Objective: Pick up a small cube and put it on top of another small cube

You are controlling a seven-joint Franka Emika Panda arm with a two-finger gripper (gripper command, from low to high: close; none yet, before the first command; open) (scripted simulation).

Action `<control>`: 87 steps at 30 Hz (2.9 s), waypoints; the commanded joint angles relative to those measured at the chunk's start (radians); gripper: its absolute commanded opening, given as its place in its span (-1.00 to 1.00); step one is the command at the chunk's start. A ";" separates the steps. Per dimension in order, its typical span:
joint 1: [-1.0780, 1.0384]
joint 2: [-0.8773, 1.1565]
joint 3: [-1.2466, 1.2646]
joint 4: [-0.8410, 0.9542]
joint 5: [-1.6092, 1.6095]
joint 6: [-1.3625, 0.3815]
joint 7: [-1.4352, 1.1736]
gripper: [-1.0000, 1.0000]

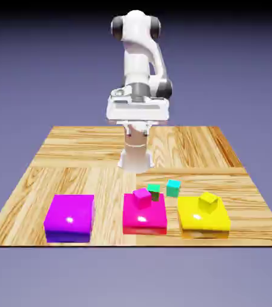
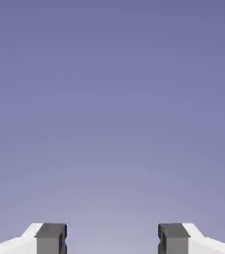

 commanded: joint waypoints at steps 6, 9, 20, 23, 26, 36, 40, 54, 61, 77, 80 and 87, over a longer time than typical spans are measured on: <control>-0.092 -0.069 0.217 0.025 0.113 -0.143 0.250 0.00; -0.138 -0.104 0.326 0.038 0.169 -0.215 0.375 0.00; -0.307 -0.230 0.725 0.085 0.376 -0.478 0.832 0.00; -0.353 -0.265 0.834 0.097 0.432 -0.550 0.957 0.00; -0.399 -0.299 0.942 0.110 0.488 -0.622 1.082 0.00; -0.553 -0.414 1.305 0.152 0.676 -0.861 1.498 0.00; -0.614 -0.460 1.450 0.169 0.751 -0.956 1.664 0.00; -0.804 -0.572 1.901 0.180 1.038 -1.024 1.934 0.00; -0.754 -0.555 1.781 0.194 0.940 -1.098 1.961 -1.00; -1.169 -0.433 1.741 0.720 0.618 -1.302 2.061 -1.00; -1.261 -0.410 1.746 0.829 0.561 -1.337 2.078 -1.00; -1.404 -0.377 1.775 0.960 0.483 -1.348 2.105 -1.00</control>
